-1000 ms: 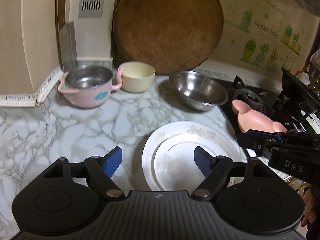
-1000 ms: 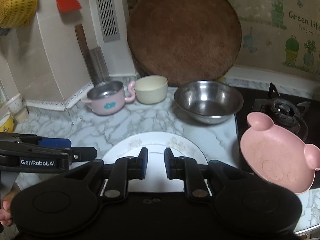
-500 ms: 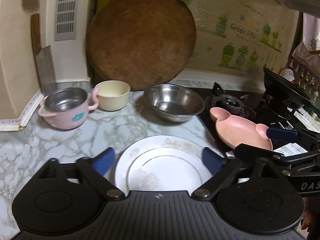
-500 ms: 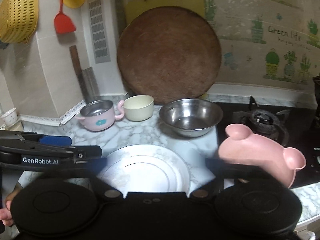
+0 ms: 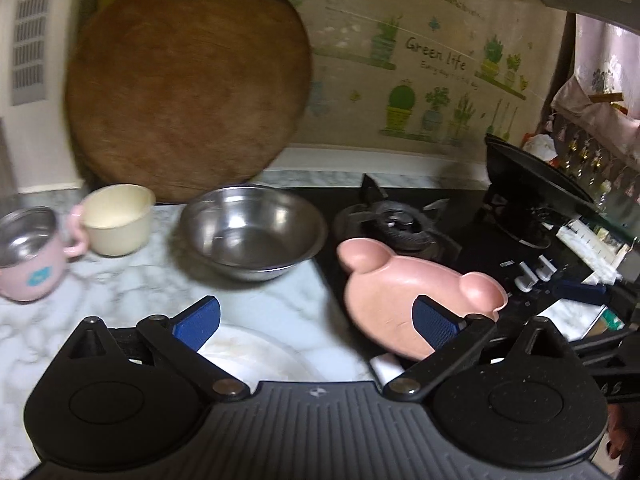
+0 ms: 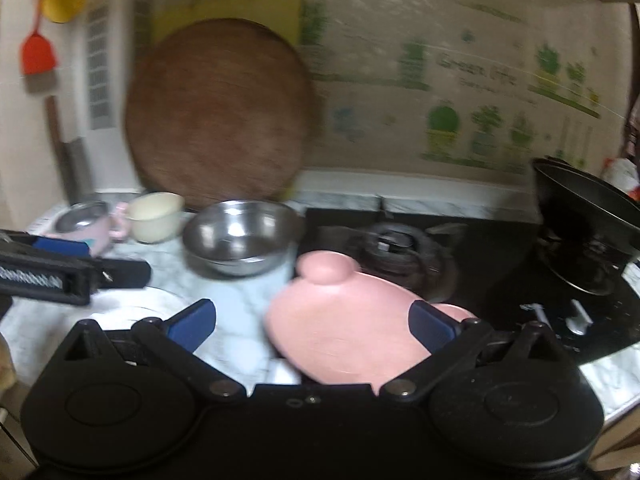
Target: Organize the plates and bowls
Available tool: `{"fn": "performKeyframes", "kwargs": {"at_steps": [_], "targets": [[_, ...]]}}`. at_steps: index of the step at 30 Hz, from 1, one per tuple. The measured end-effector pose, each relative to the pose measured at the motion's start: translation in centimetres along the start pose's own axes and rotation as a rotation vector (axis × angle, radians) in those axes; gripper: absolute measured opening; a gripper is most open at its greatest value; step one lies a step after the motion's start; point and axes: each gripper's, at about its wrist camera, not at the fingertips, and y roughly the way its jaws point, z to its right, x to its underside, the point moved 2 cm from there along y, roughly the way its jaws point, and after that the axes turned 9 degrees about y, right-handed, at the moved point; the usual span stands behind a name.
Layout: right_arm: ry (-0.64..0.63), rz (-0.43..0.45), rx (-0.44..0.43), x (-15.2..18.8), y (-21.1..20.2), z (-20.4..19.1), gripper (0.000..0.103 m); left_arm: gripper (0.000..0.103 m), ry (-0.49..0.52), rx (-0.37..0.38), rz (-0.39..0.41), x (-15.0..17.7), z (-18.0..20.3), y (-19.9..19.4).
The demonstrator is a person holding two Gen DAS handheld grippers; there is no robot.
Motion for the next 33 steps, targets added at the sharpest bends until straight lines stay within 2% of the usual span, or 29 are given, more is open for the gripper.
{"fn": "performKeyframes", "kwargs": {"at_steps": [7, 13, 16, 21, 28, 29, 30, 32, 33], "targets": [[0.007, -0.026, 0.081, 0.8, 1.3, 4.3, 0.103, 0.103, -0.016, 0.026, -0.025, -0.6, 2.5, 4.3], [0.101, -0.073, 0.091, 0.9, 2.7, 7.1, 0.103, 0.103, 0.031, 0.002, -0.109, -1.2, 3.9, 8.6], [0.127, -0.109, 0.11, 1.3, 3.9, 7.8, 0.103, 0.103, 0.034, 0.029, -0.151, -1.3, 3.9, 10.9], [0.211, -0.175, 0.116, 1.7, 6.3, 9.3, 0.102, 0.103, 0.041, -0.004, -0.217, -1.3, 4.0, 14.1], [0.326, -0.249, 0.119, 2.3, 9.0, 11.0, 0.087, 0.102, 0.016, 0.009, -0.278, -1.4, 3.9, 17.2], [0.342, -0.259, 0.113, 2.3, 9.2, 11.1, 0.082, 0.1, 0.011, 0.016, -0.284, -1.5, 3.9, 17.5], [0.354, -0.268, 0.109, 2.3, 9.4, 11.3, 0.08, 0.094, 0.007, 0.026, -0.29, -1.5, 3.9, 17.7], [0.364, -0.278, 0.109, 2.3, 9.6, 11.4, 0.073, 0.079, 0.009, 0.042, -0.31, -1.7, 4.1, 18.3], [0.368, -0.279, 0.106, 2.2, 9.9, 11.4, 0.072, 0.065, 0.012, 0.044, -0.322, -1.8, 4.2, 18.6]]}}
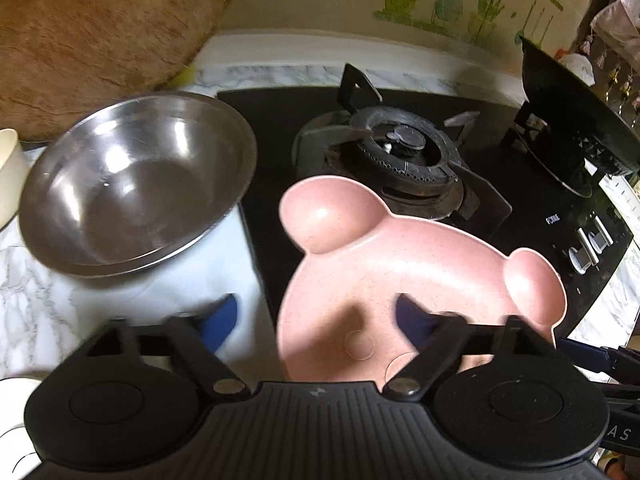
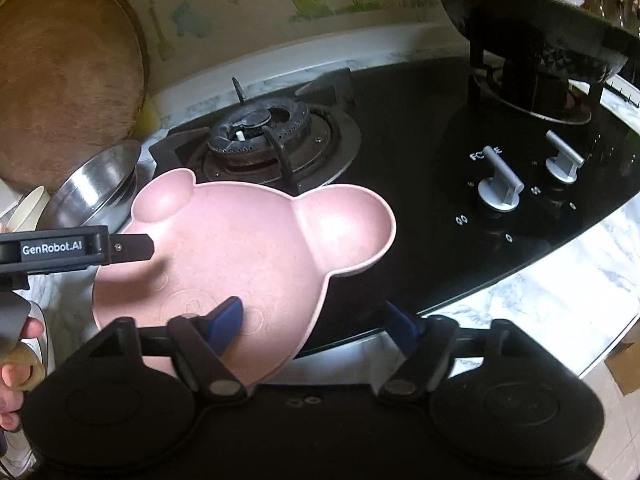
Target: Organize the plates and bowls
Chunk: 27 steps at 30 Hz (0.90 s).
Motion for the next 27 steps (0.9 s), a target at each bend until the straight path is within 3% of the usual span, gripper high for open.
{"fn": "performKeyframes", "kwargs": {"at_steps": [1, 3, 7, 14, 20, 27], "targets": [[0.007, 0.004, -0.006, -0.1, 0.1, 0.0, 0.069, 0.056, 0.001, 0.004, -0.012, -0.1, 0.1, 0.2], [0.014, -0.001, -0.012, -0.3, 0.3, 0.0, 0.063, 0.052, -0.003, 0.005, -0.025, -0.2, 0.2, 0.5], [0.019, -0.013, -0.011, -0.7, 0.7, 0.0, 0.05, 0.029, 0.014, -0.014, -0.037, -0.2, 0.5, 0.9], [0.034, -0.01, -0.014, -0.5, 0.9, 0.2, 0.026, 0.02, 0.001, -0.006, -0.028, -0.1, 0.1, 0.4], [0.032, 0.008, 0.007, -0.5, 0.4, 0.4, 0.019, 0.018, 0.003, 0.005, -0.004, 0.2, 0.2, -0.8], [0.001, 0.03, -0.014, -0.4, -2.0, 0.1, 0.018, 0.018, -0.004, 0.024, 0.026, 0.9, 0.1, -4.1]]}}
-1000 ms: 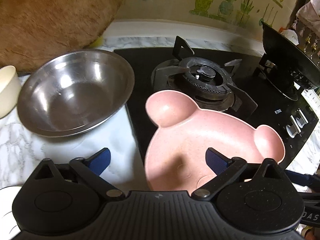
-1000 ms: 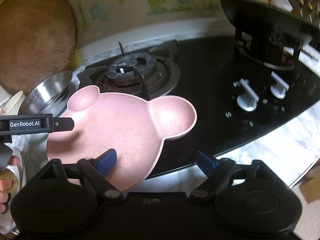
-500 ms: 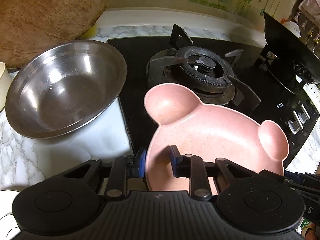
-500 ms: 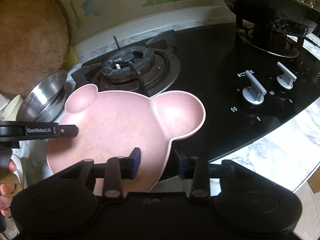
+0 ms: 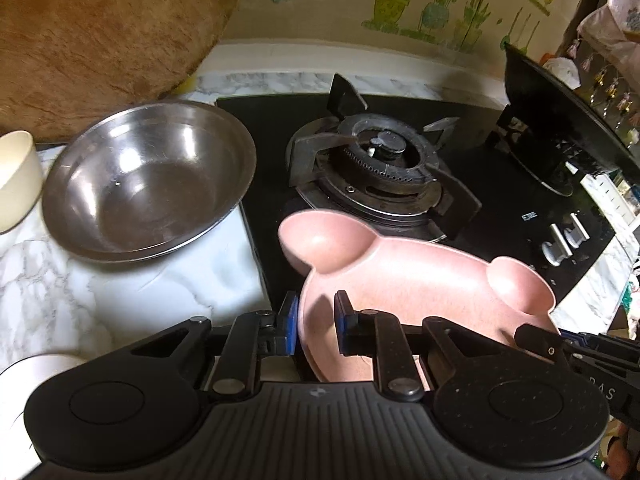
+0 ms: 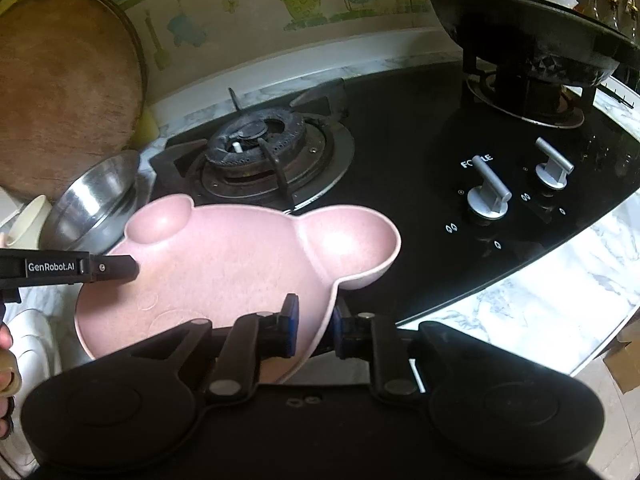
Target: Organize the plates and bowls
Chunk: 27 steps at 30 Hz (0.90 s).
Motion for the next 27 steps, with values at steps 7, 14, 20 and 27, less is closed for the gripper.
{"fn": "performKeyframes", "kwargs": {"at_steps": [7, 14, 20, 27], "targets": [[-0.062, 0.035, -0.057, 0.3, -3.4, -2.1, 0.018, 0.018, -0.032, -0.015, 0.03, 1.4, -1.5, -4.4], [-0.145, 0.043, -0.136, 1.3, -5.3, -6.0, 0.018, 0.018, -0.097, -0.071, 0.08, 3.8, -5.0, -9.3], [-0.232, 0.012, -0.221, 2.7, -5.5, -10.3, 0.018, 0.018, -0.164, -0.137, 0.103, 6.9, -8.7, -12.9], [-0.343, -0.038, -0.306, 4.9, -4.3, -15.2, 0.018, 0.018, -0.244, -0.227, 0.101, 10.9, -12.6, -15.4]]}}
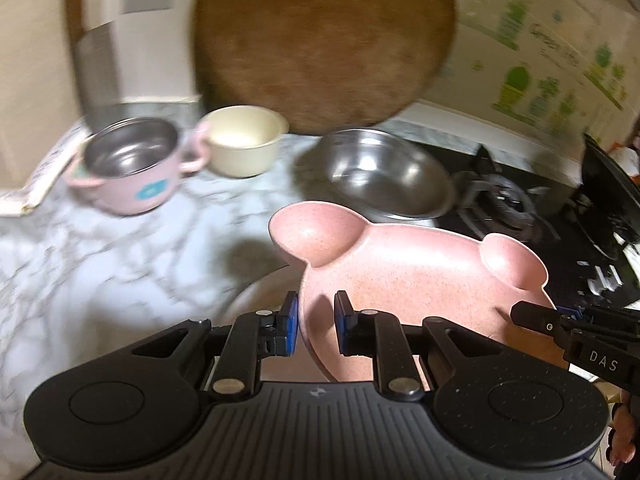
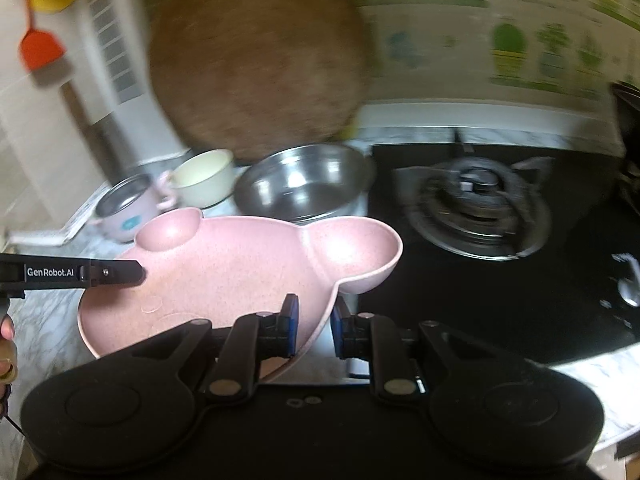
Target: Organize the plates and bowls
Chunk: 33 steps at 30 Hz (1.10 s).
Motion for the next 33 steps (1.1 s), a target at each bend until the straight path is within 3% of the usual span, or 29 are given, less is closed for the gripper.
{"fn": "performKeyframes", "kwargs": {"at_steps": [7, 14, 27, 33], "targets": [[-0.069, -0.063, -0.059, 1.2, 3.3, -3.1, 0.018, 0.018, -0.066, -0.06, -0.02, 2.1, -3.3, 0.2], [-0.117, -0.081, -0.067, 1.6, 4.8, -3.8, 0.018, 0.018, -0.087, -0.077, -0.037, 3.3, -4.0, 1.2], [-0.155, -0.132, -0.015, 2.6, 6.5, -4.4, 0.019, 0.018, -0.069, -0.09, -0.073, 5.0, -4.2, 2.3], [-0.18, -0.114, 0.013, 2.9, 6.6, -4.7, 0.019, 0.018, -0.045, -0.096, -0.073, 5.0, -4.1, 2.3]]}}
